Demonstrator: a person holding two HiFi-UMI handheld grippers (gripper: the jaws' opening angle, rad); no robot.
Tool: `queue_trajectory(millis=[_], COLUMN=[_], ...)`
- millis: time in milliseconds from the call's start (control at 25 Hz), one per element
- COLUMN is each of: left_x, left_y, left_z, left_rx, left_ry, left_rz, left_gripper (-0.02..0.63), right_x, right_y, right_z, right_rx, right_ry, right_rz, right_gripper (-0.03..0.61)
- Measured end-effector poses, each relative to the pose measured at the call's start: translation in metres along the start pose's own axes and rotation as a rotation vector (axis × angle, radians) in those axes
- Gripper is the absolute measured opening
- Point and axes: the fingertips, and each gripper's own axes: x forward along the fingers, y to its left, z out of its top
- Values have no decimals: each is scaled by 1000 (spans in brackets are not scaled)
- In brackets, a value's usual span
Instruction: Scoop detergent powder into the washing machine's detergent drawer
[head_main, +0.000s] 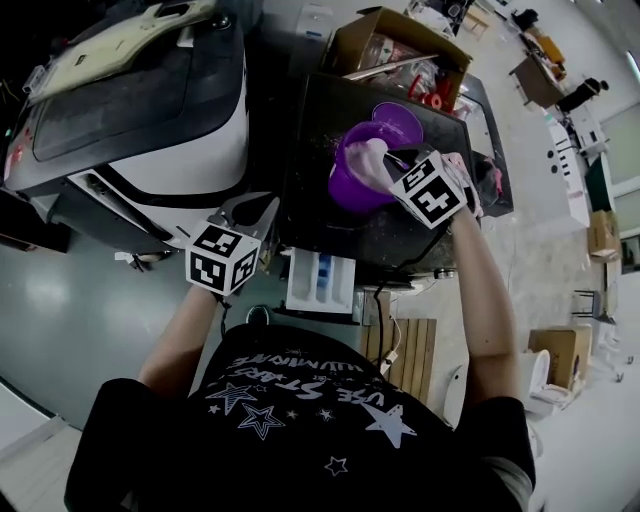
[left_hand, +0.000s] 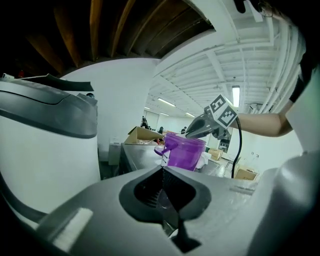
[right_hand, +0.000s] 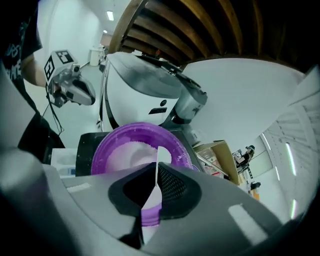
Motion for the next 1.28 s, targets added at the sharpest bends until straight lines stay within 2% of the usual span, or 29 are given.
queue_trajectory(millis=[240, 360, 480, 640, 1000, 1280], left_x=[2, 1, 2, 0, -6, -6], left_y=[13, 13, 15, 14, 18, 15], left_z=[-7, -9, -12, -16, -21, -28], left_rx=[8, 21, 4, -18, -36, -48], left_ry=[16, 23, 20, 18, 13, 27], left_rz=[6, 1, -1, 0, 12, 4], left_gripper=[0, 0, 0, 0, 0, 0], right_x=[22, 27, 29, 29, 30, 30], right_y=[8, 15, 22, 24, 24, 25], right_z=[-8, -12, -13, -14, -11, -7], right_rx=[-124, -134, -89, -22, 179, 287], right_ry=[132, 171, 186, 195, 215, 236], right_rz=[68, 126, 204, 263, 431, 465], right_gripper=[37, 37, 37, 37, 37, 37])
